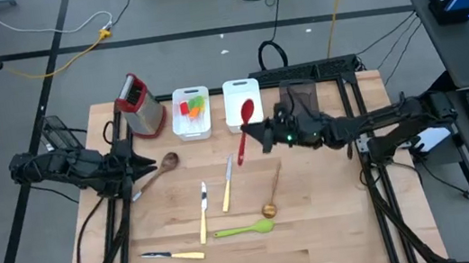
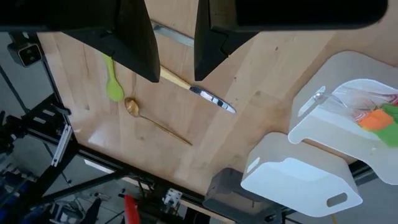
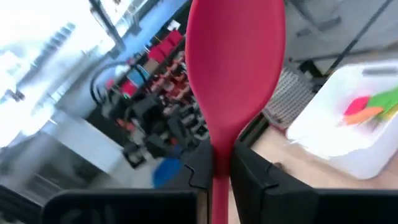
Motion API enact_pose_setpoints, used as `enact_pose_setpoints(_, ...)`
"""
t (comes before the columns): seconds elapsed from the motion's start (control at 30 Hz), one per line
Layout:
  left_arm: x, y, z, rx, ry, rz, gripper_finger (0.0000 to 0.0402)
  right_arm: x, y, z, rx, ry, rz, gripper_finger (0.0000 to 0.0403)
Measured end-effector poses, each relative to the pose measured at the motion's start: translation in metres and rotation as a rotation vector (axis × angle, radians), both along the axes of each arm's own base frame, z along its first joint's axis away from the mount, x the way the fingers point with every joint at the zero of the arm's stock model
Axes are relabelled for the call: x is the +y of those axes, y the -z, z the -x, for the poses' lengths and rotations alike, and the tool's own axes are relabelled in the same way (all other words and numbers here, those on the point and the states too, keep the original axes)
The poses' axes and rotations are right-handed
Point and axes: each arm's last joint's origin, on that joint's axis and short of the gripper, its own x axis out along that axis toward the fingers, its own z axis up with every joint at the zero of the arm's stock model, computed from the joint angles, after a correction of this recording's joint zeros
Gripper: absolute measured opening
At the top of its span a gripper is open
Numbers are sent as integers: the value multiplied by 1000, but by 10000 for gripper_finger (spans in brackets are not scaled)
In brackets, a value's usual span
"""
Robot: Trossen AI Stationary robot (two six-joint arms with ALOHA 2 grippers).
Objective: Pick & Place Kitchen Items
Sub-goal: Put the red serving spoon into the black bin
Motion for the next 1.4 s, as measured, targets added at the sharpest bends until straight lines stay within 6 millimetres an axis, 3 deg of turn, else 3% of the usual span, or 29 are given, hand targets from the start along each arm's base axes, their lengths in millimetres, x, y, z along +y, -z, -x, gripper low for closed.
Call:
enact_pose_setpoints(0.33,1,0,0,-7,-60,18,102,-55,3,15,-5,44,-360,24)
enact_pose_setpoints(0.73,3,0,0,-16,-115,32,102,-116,5,60,103,-69,-713,24)
enact_pose_setpoints(0.97,3,0,0,-20,-140,24,102,-141,13,92,179,-143,-997,24)
enact_pose_setpoints(1.2,4,0,0,-23,-160,15,102,-166,26,128,229,-52,-1171,25)
enact_pose_setpoints(1.4,5,-1,0,-26,-181,6,102,-174,41,159,305,36,-1280,27)
